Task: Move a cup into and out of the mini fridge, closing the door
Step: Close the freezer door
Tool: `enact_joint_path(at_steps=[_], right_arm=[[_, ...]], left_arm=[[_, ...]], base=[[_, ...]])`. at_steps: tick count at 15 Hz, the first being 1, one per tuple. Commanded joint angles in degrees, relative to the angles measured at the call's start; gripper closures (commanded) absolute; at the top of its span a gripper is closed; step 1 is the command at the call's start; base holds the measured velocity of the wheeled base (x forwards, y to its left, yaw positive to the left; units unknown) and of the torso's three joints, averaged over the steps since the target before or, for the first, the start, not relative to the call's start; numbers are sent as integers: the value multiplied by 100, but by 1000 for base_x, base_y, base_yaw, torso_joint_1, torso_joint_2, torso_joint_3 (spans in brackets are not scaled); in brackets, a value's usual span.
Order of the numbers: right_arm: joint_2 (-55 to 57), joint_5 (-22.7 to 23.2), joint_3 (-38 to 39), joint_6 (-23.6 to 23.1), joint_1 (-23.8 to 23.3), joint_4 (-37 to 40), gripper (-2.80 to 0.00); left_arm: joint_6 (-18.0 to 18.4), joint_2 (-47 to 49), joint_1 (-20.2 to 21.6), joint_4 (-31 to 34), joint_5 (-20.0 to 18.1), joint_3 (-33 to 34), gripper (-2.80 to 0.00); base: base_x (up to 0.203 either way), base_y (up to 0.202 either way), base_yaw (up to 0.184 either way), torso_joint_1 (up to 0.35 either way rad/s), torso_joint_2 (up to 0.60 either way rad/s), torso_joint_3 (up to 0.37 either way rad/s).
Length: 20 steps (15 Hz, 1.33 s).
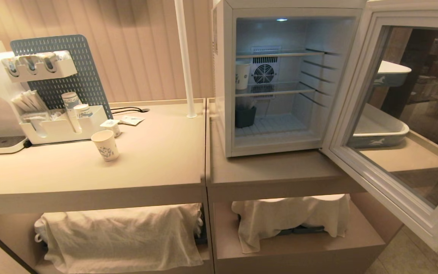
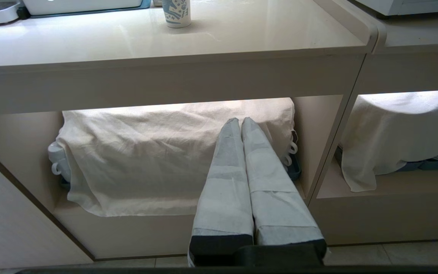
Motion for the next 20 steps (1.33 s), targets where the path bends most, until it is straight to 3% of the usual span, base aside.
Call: enact_joint_path(at_steps=[1, 3, 6, 8, 20], right_arm=[[332, 6, -2, 84, -26, -159, 0], [485, 28, -108, 456, -16, -270, 0], [504, 226, -108, 522, -4, -282, 0], [525, 296, -102, 833, 100, -274, 0], [398, 625, -101, 1408, 563, -272, 0]], left_arm=[[4, 9, 0, 0, 3, 9, 0], [4, 2, 0, 0, 3, 9, 0], [4, 4, 0, 0, 3, 9, 0], [4, 3, 0, 0, 3, 9, 0], [4, 0, -8, 0, 3, 9, 0]], base=[[0, 0, 0, 0, 0, 0], [0, 0, 0, 0, 0, 0], [0, 0, 0, 0, 0, 0], [0, 0, 0, 0, 0, 0], [0, 0, 0, 0, 0, 0]])
